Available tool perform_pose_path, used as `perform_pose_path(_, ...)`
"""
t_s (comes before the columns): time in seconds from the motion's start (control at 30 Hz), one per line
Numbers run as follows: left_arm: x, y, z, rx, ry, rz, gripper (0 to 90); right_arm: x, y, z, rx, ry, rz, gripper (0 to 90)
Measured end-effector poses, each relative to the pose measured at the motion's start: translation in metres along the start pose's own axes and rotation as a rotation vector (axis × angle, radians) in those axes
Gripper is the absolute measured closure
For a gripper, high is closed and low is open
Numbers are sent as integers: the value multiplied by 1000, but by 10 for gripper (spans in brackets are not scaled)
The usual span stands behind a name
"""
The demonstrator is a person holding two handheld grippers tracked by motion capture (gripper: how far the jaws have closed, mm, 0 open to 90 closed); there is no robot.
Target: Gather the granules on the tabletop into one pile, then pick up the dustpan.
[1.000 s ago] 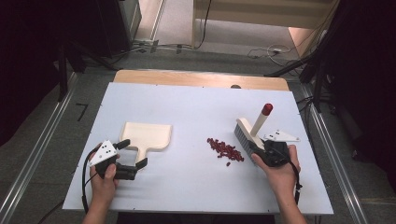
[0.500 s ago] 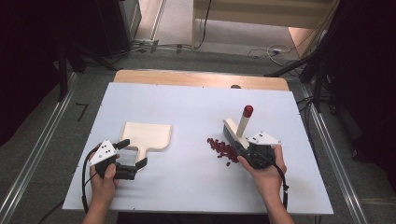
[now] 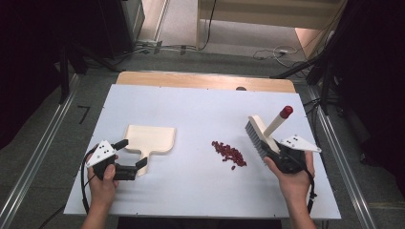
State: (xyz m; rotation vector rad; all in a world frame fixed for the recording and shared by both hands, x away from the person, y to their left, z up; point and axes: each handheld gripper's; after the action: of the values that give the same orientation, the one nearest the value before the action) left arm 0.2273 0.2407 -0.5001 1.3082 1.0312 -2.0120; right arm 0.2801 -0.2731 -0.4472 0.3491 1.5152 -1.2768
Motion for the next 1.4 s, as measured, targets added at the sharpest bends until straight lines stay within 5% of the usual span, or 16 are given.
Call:
perform_pose_path(0.27, -15, -9, 5, -82, -42, -5, 7, 9, -13, 25, 27, 47, 41, 648)
perform_pose_path(0.53, -28, -16, 15, -115, -31, -27, 37, 15, -19, 37, 46, 60, 47, 648)
perform_pose_path(0.77, -36, -9, 28, -143, -70, -73, 107, 16, -26, 47, 48, 69, 63, 648)
perform_pose_path(1.03, -35, 4, 31, -212, -162, -213, 255, 18, -29, 53, 64, 74, 66, 648)
perform_pose_path(1.1, -32, 6, 30, -201, -182, -229, 329, 18, -29, 53, 69, 78, 65, 648)
perform_pose_path(1.4, -17, 21, 28, -255, -206, -327, 402, 17, -31, 55, 70, 81, 68, 648)
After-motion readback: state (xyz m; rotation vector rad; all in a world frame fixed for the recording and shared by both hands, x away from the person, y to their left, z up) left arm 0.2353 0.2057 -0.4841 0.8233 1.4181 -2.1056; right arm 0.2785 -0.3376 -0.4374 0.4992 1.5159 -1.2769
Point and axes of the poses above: each handheld gripper's, and its own axes: y roughly forward along the jaws, x roughly out of its underside, z roughly to its right, and after that the axes turned 8 degrees about -y, right-handed
